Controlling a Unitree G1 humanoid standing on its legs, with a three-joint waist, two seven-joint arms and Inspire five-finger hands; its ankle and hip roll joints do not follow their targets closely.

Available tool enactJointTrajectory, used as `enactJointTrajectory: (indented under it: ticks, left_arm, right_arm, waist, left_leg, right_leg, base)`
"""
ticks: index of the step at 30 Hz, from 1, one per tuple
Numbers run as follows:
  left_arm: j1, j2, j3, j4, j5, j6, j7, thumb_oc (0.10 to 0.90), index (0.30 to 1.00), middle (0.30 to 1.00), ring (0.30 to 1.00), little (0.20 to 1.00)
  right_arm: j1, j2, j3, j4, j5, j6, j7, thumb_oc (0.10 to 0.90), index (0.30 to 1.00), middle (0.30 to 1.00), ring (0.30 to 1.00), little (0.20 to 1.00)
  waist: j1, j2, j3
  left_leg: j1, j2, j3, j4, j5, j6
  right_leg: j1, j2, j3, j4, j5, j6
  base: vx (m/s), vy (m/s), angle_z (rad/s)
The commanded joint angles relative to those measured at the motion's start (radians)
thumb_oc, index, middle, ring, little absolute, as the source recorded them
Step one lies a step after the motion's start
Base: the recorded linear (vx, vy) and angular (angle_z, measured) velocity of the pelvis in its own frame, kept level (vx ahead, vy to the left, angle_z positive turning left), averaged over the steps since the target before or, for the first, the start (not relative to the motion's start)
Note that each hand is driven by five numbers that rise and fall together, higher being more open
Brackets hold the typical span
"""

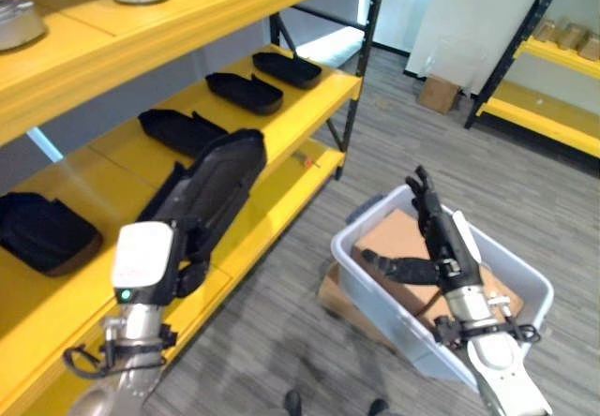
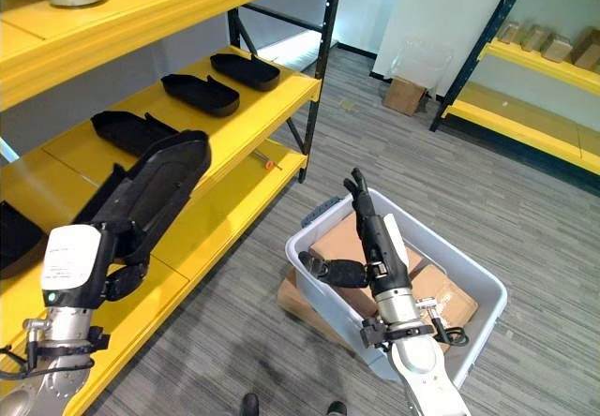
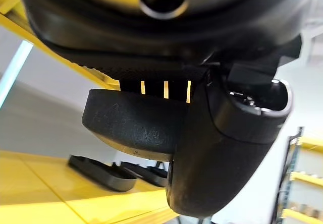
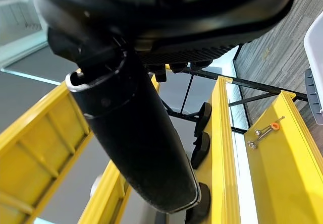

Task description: Move parts from the plastic box to the shelf.

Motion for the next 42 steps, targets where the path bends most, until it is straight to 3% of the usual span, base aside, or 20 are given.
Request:
enactJointTrajectory:
  ticks: [1, 2, 6, 18, 19, 20, 21, 23, 24, 26, 28, 29, 30, 31, 33, 36, 42]
  left_arm:
    - [-0.082, 0.036, 0.027, -0.123, -0.029, -0.077, 0.078, 0.400, 0.300, 0.300, 0.300, 0.300]
    - [-0.087, 0.035, 0.023, -0.117, -0.033, -0.074, 0.076, 0.400, 0.300, 0.300, 0.300, 0.300]
    - [-0.100, 0.024, 0.012, -0.119, -0.049, -0.079, 0.061, 0.400, 0.300, 0.300, 0.300, 0.300]
    - [-0.020, 0.012, 0.028, -0.177, -0.078, -0.090, 0.049, 0.400, 0.300, 0.300, 0.300, 0.300]
    - [-0.041, 0.019, 0.020, -0.178, -0.074, -0.078, 0.062, 0.400, 0.300, 0.300, 0.300, 0.300]
    - [-0.043, 0.019, 0.019, -0.177, -0.074, -0.078, 0.062, 0.400, 0.300, 0.300, 0.300, 0.300]
    - [-0.061, 0.010, 0.027, -0.182, -0.078, -0.068, 0.071, 0.400, 0.300, 0.300, 0.300, 0.300]
    - [-0.062, 0.008, 0.031, -0.188, -0.079, -0.074, 0.073, 0.400, 0.300, 0.300, 0.300, 0.300]
    - [-0.074, 0.002, 0.038, -0.188, -0.078, -0.075, 0.093, 0.400, 0.300, 0.300, 0.300, 0.300]
    - [-0.082, -0.004, 0.039, -0.185, -0.086, -0.073, 0.105, 0.400, 0.300, 0.300, 0.300, 0.300]
    - [-0.097, -0.010, 0.030, -0.183, -0.094, -0.074, 0.113, 0.400, 0.300, 0.300, 0.300, 0.300]
    - [-0.111, -0.019, 0.020, -0.189, -0.103, -0.081, 0.122, 0.400, 0.300, 0.300, 0.300, 0.300]
    - [-0.114, -0.022, 0.018, -0.193, -0.103, -0.081, 0.125, 0.400, 0.300, 0.300, 0.300, 0.300]
    - [-0.117, -0.026, 0.017, -0.196, -0.100, -0.080, 0.131, 0.400, 0.300, 0.300, 0.300, 0.300]
    - [-0.128, -0.032, 0.005, -0.209, -0.084, -0.069, 0.119, 0.400, 0.300, 0.300, 0.300, 0.300]
    - [-0.120, -0.008, 0.022, -0.218, -0.070, -0.065, 0.120, 0.400, 0.300, 0.300, 0.300, 0.300]
    - [-0.085, 0.004, 0.073, -0.197, -0.050, -0.037, 0.140, 0.400, 0.300, 0.300, 0.300, 0.300]
  right_arm:
    - [-0.062, -0.041, -0.054, -0.053, -0.007, -0.112, -0.028, 0.900, 1.000, 1.000, 1.000, 1.000]
    - [-0.059, -0.042, -0.058, -0.050, -0.006, -0.111, -0.033, 0.900, 1.000, 1.000, 1.000, 1.000]
    - [-0.047, -0.046, -0.070, -0.057, 0.002, -0.117, -0.040, 0.900, 1.000, 1.000, 1.000, 1.000]
    - [-0.032, -0.065, -0.057, -0.093, 0.037, -0.138, -0.016, 0.900, 1.000, 1.000, 1.000, 1.000]
    - [-0.052, -0.079, -0.059, -0.100, 0.032, -0.145, -0.035, 0.900, 1.000, 1.000, 1.000, 1.000]
    - [-0.053, -0.079, -0.058, -0.099, 0.032, -0.145, -0.035, 0.900, 1.000, 1.000, 1.000, 1.000]
    - [-0.064, -0.090, -0.068, -0.107, 0.030, -0.149, -0.045, 0.900, 1.000, 1.000, 1.000, 1.000]
    - [-0.068, -0.092, -0.065, -0.103, 0.021, -0.144, -0.052, 0.900, 1.000, 1.000, 1.000, 1.000]
    - [-0.073, -0.090, -0.059, -0.103, 0.015, -0.144, -0.068, 0.900, 1.000, 1.000, 1.000, 1.000]
    - [-0.052, -0.092, -0.071, -0.108, 0.018, -0.149, -0.077, 0.900, 1.000, 1.000, 1.000, 1.000]
    - [-0.025, -0.092, -0.085, -0.108, 0.032, -0.149, -0.080, 0.900, 1.000, 1.000, 1.000, 1.000]
    - [-0.003, -0.092, -0.091, -0.109, 0.048, -0.150, -0.077, 0.900, 1.000, 1.000, 1.000, 1.000]
    - [0.004, -0.096, -0.094, -0.111, 0.051, -0.148, -0.074, 0.900, 1.000, 1.000, 1.000, 1.000]
    - [0.005, -0.098, -0.097, -0.117, 0.047, -0.148, -0.075, 0.900, 1.000, 1.000, 1.000, 1.000]
    - [0.016, -0.093, -0.105, -0.121, 0.040, -0.142, -0.070, 0.900, 1.000, 1.000, 1.000, 1.000]
    - [0.028, -0.065, -0.099, -0.117, 0.038, -0.128, -0.058, 0.900, 1.000, 1.000, 1.000, 1.000]
    - [0.020, -0.053, -0.084, -0.109, 0.036, -0.110, -0.035, 0.900, 1.000, 1.000, 1.000, 1.000]
  waist:
    - [-0.049, 0.005, -0.098]
    - [-0.057, 0.003, -0.106]
    - [-0.054, -0.007, -0.123]
    - [-0.021, -0.010, -0.102]
    - [-0.012, -0.004, -0.065]
    - [-0.019, -0.004, -0.070]
    - [-0.036, -0.004, -0.059]
    - [-0.042, -0.002, -0.062]
    - [-0.055, -0.008, -0.061]
    - [-0.072, -0.011, -0.066]
    - [-0.092, -0.004, -0.079]
    - [-0.100, 0.011, -0.091]
    - [-0.101, 0.022, -0.092]
    - [-0.097, 0.033, -0.097]
    - [-0.094, 0.047, -0.116]
    - [-0.072, 0.029, -0.135]
    - [-0.045, 0.000, -0.146]
  left_leg:
    - [0.041, -0.004, -0.093, -0.063, -0.037, -0.016]
    - [0.040, -0.008, -0.115, -0.067, -0.037, -0.015]
    - [0.002, -0.008, -0.149, -0.071, -0.003, -0.038]
    - [-0.037, -0.001, -0.266, -0.077, 0.072, -0.091]
    - [-0.080, -0.016, -0.267, -0.034, 0.078, -0.105]
    - [-0.084, -0.018, -0.272, -0.031, 0.072, -0.104]
    - [-0.099, 0.010, -0.173, 0.003, 0.052, -0.097]
    - [-0.101, 0.024, -0.146, 0.007, 0.042, -0.097]
    - [-0.088, 0.103, -0.036, 0.022, 0.017, -0.103]
    - [-0.059, 0.195, 0.046, 0.020, 0.025, -0.117]
    - [-0.025, 0.278, 0.101, 0.005, 0.064, -0.143]
    - [0.010, 0.336, 0.103, -0.011, 0.108, -0.175]
    - [0.028, 0.351, 0.072, -0.024, 0.127, -0.190]
    - [0.042, 0.345, 0.043, -0.053, 0.122, -0.194]
    - [0.061, 0.307, 0.059, -0.123, 0.071, -0.192]
    - [0.077, 0.250, 0.056, -0.149, 0.038, -0.173]
    - [0.074, 0.201, 0.046, -0.155, 0.012, -0.150]
  right_leg:
    - [0.019, 0.161, 0.127, -0.046, -0.062, -0.030]
    - [0.028, 0.183, 0.179, -0.059, -0.074, -0.042]
    - [0.051, 0.199, 0.185, -0.167, -0.045, -0.060]
    - [0.101, 0.208, 0.042, -0.260, -0.037, -0.091]
    - [0.082, 0.194, -0.018, -0.228, -0.048, -0.099]
    - [0.080, 0.193, -0.023, -0.227, -0.055, -0.100]
    - [0.060, 0.172, -0.062, -0.209, -0.053, -0.097]
    - [0.054, 0.166, -0.069, -0.208, -0.050, -0.093]
    - [0.047, 0.139, -0.093, -0.199, -0.051, -0.095]
    - [0.038, 0.120, -0.126, -0.185, -0.059, -0.099]
    - [0.029, 0.099, -0.162, -0.176, -0.063, -0.101]
    - [0.032, 0.085, -0.190, -0.166, -0.072, -0.099]
    - [0.040, 0.087, -0.198, -0.164, -0.077, -0.099]
    - [0.044, 0.080, -0.198, -0.160, -0.081, -0.090]
    - [0.065, 0.044, -0.209, -0.165, -0.070, -0.069]
    - [0.097, -0.002, -0.234, -0.198, -0.035, -0.035]
    - [0.112, -0.039, -0.243, -0.244, 0.011, 0.002]
  base:
    - [-0.01, -0.081, 1.41]
    - [-0.01, -0.060, 1.20]
    - [-0.10, -0.167, 0.47]
    - [-0.07, -0.128, 0.40]
    - [-0.11, -0.032, 0.57]
    - [-0.18, 0.000, 0.68]
    - [-0.06, 0.050, 0.90]
    - [-0.07, 0.060, 1.42]
    - [-0.06, 0.067, 1.09]
    - [-0.05, 0.093, 0.52]
    - [0.01, 0.167, 0.79]
    - [0.06, 0.225, 1.07]
    - [0.07, 0.267, 0.89]
    - [0.09, 0.289, 0.60]
    - [0.13, 0.437, 0.69]
    - [0.09, 0.309, 0.48]
    - [0.04, 0.150, 0.13]
